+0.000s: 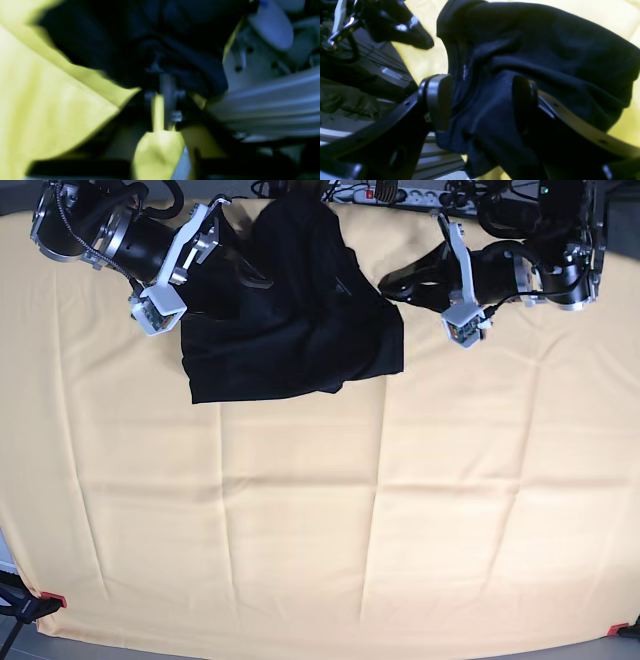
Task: Fold the T-shirt properly
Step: 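Push the folded bundle with the right gripper and raise the left gripper, then move the left gripper to the bundle's edge and grasp the black fabric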
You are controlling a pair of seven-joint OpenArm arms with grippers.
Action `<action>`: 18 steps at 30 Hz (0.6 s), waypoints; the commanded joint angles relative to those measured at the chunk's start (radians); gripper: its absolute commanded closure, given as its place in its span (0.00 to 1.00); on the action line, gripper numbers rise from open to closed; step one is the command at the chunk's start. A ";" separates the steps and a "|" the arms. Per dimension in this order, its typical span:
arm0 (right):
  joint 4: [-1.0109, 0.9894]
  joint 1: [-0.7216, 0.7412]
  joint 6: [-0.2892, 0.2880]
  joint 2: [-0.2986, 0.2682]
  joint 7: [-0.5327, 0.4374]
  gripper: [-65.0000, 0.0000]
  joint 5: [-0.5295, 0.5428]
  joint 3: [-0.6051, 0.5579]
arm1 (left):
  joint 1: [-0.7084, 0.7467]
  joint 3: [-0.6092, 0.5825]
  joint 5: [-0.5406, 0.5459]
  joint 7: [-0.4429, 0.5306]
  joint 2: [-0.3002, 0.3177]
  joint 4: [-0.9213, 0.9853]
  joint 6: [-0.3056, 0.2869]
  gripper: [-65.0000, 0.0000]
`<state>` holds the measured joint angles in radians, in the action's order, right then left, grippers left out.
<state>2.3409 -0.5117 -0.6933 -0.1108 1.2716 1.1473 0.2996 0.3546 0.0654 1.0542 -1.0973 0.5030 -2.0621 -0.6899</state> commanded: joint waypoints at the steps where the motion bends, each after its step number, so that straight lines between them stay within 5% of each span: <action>1: 0.015 0.005 -0.005 -0.006 -0.023 0.39 0.024 0.001 | -0.003 -0.026 -0.003 0.023 0.025 -0.017 -0.008 0.71; 4: 0.015 0.008 -0.005 -0.006 -0.023 0.39 0.024 0.001 | -0.006 -0.130 -0.086 0.063 0.075 -0.018 -0.008 0.56; 10: 0.015 0.008 -0.005 -0.006 -0.022 0.39 0.023 0.002 | -0.060 -0.311 -0.225 0.090 0.147 -0.088 -0.008 0.56; 18: 0.015 0.008 -0.005 -0.006 -0.023 0.39 0.023 0.002 | -0.131 -0.394 -0.558 0.362 0.157 -0.108 -0.008 0.56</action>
<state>2.3409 -0.5034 -0.6930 -0.1108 1.2713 1.1446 0.2996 0.2283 -0.3340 0.4770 -0.7528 0.6495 -2.1555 -0.6945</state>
